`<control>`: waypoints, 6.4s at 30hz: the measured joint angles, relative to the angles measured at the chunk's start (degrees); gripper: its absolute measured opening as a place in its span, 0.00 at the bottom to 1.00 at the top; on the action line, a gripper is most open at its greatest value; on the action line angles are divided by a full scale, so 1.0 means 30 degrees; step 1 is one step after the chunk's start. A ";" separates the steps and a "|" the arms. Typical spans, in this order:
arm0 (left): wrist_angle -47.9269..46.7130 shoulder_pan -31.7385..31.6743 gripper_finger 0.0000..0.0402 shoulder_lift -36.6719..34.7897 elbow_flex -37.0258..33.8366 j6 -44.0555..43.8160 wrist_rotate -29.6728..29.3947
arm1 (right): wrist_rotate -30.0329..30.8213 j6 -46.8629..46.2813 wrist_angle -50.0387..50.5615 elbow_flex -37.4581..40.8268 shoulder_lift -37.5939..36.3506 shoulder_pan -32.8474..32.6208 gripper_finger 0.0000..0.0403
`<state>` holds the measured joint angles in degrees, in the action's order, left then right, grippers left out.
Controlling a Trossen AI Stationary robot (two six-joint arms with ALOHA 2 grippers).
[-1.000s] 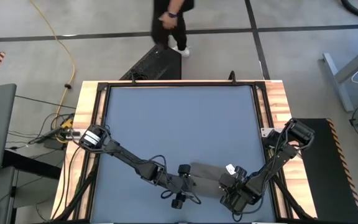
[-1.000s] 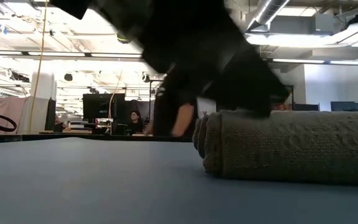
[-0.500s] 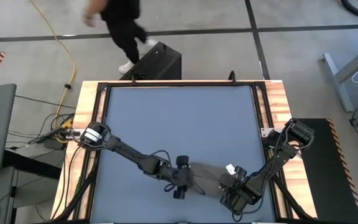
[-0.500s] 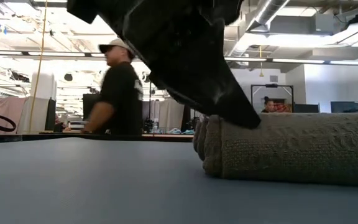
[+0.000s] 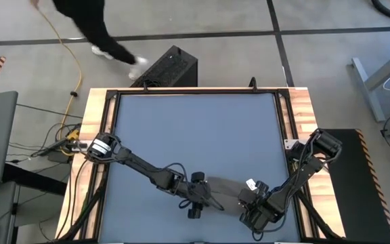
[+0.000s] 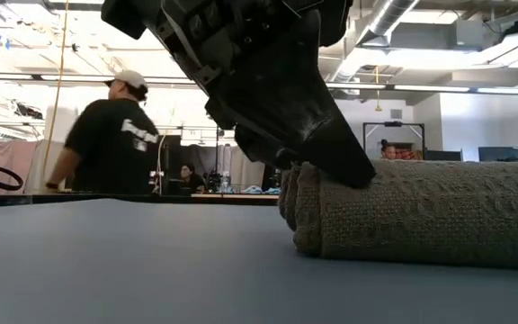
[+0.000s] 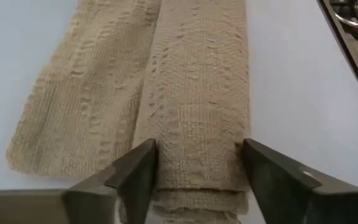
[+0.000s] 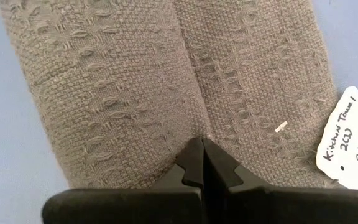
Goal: Roll towel
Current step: Roll the grey towel
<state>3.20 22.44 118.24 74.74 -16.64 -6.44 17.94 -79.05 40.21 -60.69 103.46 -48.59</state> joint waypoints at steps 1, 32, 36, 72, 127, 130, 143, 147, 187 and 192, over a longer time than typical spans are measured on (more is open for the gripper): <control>-0.0066 0.0000 0.53 0.0000 0.0000 -0.0210 0.0005 | -0.0010 0.0000 0.0008 0.0000 0.0000 0.0053 0.05; -0.2506 -0.3217 0.03 0.1319 0.0055 -0.7318 0.9948 | -0.1074 0.0991 0.5901 -0.1938 -0.2026 0.1016 0.34; -0.2889 -0.3366 0.03 0.1304 0.0058 -0.7426 0.9923 | 0.0654 0.2049 0.5112 -0.1953 -0.3788 0.0122 0.44; -0.2878 -0.4510 0.29 0.1450 0.0362 -0.7086 1.4012 | 0.4469 0.2067 0.0554 -0.1683 0.1894 -0.3564 0.39; 0.1707 0.0622 0.44 -0.0489 -0.0708 0.7696 -0.0571 | 0.3978 -0.9216 -0.7494 0.4109 -0.2274 -0.5052 0.23; 0.1568 0.0849 0.44 -0.0699 -0.0699 1.0389 -0.2258 | 0.3960 -0.9214 -0.7512 0.4109 -0.2274 -0.5052 0.23; 0.1401 -0.0587 0.44 -0.0067 -0.0673 1.3215 -0.1974 | 0.3924 -0.9209 -0.7836 0.4109 -0.2274 -0.5045 0.24; 0.1609 -0.0966 0.44 0.0666 -0.0704 1.3206 -0.1618 | 0.3902 -0.9209 -0.8122 0.4109 -0.2271 -0.5045 0.24; -0.6497 -0.4881 0.04 0.2761 0.3869 -0.4206 1.7159 | 0.1494 -0.5878 -0.5159 0.4146 -0.5785 -0.4379 0.56; -0.7559 -0.5135 0.04 0.2719 0.3867 -0.4996 1.7260 | 0.2062 -0.4664 -0.4074 0.4146 -0.7510 -0.4404 0.63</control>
<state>-19.48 7.03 126.39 86.34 -31.62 45.34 24.13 -93.04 27.98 -48.25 80.93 -61.80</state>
